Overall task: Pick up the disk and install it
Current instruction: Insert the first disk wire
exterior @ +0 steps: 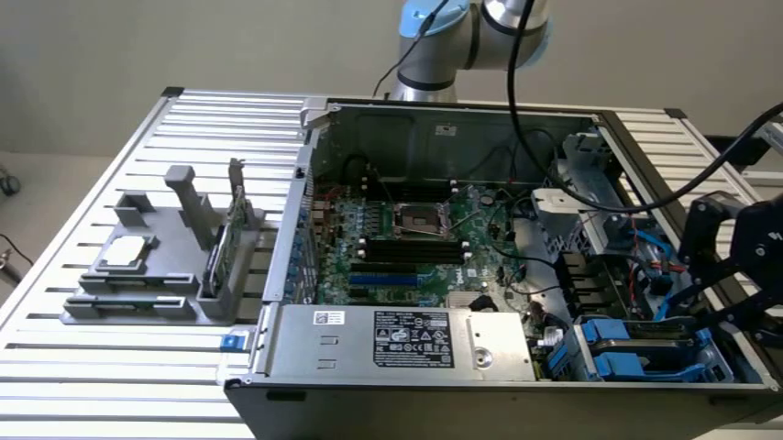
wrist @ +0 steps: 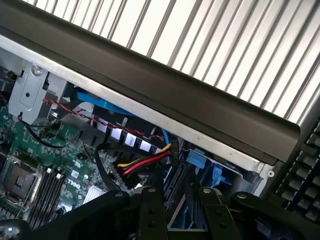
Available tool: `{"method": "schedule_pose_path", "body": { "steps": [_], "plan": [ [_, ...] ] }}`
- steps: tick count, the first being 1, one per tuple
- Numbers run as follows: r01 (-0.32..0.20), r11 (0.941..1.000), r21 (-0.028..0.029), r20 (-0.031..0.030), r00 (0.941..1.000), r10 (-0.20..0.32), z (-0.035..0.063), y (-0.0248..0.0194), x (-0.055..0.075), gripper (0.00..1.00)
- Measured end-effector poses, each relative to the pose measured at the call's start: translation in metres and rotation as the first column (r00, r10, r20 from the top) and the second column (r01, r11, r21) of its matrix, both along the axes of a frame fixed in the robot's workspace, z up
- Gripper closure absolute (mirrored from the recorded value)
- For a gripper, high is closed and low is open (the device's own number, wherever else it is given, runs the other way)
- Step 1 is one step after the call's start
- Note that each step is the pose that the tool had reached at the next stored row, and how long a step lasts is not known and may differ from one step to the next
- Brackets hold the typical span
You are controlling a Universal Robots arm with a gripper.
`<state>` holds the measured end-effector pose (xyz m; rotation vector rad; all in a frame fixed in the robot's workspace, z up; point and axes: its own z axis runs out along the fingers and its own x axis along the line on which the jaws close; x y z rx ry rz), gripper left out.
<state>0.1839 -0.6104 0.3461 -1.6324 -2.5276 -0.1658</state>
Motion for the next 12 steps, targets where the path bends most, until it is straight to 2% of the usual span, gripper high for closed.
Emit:
{"method": "schedule_pose_path", "body": {
  "steps": [7,9,12],
  "plan": [
    [0.000,0.9997,0.0246,-0.0001,1.0000,0.000,-0.0032,0.0000,0.0023,0.69],
    [0.000,0.9996,0.0286,0.0000,1.0000,0.000,-0.0040,0.0000,0.0024,0.69],
    [0.000,0.9995,0.0313,0.0000,1.0000,0.000,-0.0057,0.0000,0.0027,0.69]
  ]
}}
